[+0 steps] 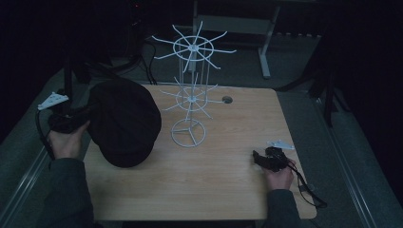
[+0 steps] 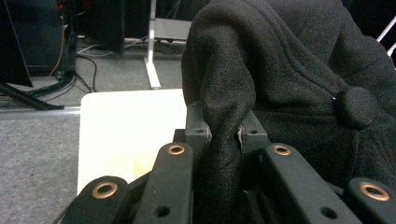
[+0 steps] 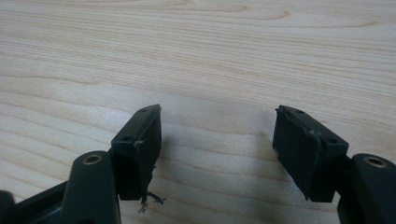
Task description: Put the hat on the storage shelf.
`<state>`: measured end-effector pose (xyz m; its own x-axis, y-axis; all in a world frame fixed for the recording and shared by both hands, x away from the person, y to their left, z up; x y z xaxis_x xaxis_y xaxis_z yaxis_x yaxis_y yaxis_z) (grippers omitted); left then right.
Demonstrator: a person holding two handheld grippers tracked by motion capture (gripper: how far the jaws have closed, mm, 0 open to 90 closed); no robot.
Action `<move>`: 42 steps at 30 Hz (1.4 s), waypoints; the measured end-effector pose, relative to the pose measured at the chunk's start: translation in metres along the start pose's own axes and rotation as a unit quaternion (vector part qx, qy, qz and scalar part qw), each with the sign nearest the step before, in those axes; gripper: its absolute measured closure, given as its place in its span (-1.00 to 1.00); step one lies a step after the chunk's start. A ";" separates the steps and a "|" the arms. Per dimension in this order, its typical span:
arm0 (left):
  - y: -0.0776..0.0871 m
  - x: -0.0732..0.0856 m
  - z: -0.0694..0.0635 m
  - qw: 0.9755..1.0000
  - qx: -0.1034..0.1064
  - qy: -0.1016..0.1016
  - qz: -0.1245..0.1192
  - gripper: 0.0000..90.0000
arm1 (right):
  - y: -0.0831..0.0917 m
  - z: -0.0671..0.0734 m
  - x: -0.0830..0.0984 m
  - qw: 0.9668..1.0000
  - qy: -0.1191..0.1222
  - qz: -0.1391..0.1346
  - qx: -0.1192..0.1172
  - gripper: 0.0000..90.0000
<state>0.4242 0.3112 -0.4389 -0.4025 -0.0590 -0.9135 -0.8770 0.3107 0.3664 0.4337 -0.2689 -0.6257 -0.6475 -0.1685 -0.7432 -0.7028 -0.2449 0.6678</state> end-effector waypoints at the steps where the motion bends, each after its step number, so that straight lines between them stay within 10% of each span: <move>1: 0.001 0.000 0.000 1.000 0.001 -0.001 -0.001 0.78 | 0.000 0.000 0.000 1.000 0.000 0.000 0.000 -0.28; 42: 0.030 -0.042 -0.033 0.996 0.068 -0.037 -0.050 0.78 | 0.000 0.001 0.000 1.000 0.001 0.000 -0.001 -0.28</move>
<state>0.4056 0.2919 -0.3838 -0.2905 -0.0280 -0.9565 -0.8662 0.4323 0.2505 0.4341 -0.2682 -0.6255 -0.6473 -0.1695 -0.7432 -0.7024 -0.2463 0.6679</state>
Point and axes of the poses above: each handheld gripper's, and its own axes: y roughly backward along the jaws, x roughly out of its underside, z roughly to its left, the point moved 10 cm from there along -y, roughly forward along the jaws, and after that the axes turned 4 degrees about -x, right-handed, at the moved point
